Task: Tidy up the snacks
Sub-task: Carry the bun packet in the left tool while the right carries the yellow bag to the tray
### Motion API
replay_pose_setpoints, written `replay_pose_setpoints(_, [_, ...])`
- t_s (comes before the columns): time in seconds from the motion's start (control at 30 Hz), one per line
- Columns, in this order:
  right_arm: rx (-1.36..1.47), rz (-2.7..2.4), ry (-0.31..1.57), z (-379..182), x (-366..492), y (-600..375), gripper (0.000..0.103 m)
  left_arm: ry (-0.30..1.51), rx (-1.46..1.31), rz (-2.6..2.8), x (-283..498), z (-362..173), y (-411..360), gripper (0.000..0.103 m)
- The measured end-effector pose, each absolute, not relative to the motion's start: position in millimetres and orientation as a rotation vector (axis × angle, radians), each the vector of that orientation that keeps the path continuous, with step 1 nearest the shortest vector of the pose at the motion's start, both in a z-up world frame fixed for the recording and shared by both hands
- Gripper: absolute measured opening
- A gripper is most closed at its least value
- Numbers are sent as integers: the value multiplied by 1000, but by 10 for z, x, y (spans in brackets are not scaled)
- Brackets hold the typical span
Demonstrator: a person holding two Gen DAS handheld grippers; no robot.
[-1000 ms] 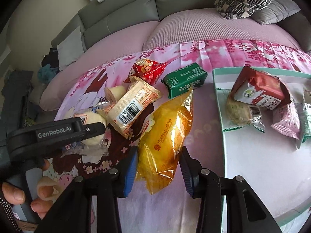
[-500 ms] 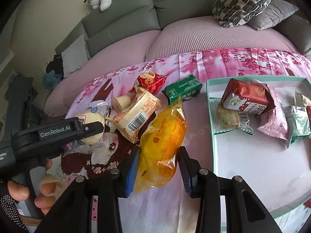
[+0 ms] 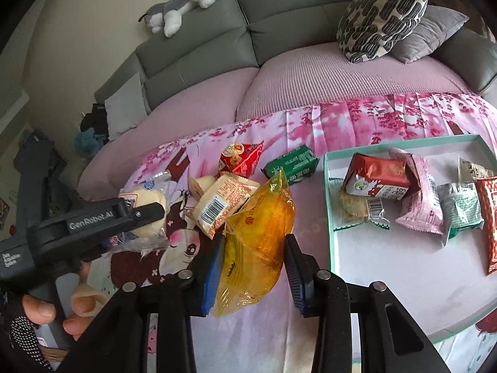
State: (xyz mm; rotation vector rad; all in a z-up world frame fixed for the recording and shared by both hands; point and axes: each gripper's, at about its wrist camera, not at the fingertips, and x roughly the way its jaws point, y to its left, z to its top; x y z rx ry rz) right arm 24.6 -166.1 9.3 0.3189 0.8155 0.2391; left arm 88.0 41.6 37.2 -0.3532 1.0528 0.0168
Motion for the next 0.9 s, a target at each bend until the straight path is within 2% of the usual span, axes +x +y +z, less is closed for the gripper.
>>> replay_pose_setpoints(0.43, [367,191,749,284,130,-2006,40,1050,-280,-83,831,456,-67,55])
replay_pose_setpoints(0.9, [515,-83,618,475,-245,-3111,40,1086,-129,-316,635,469,-1080,55])
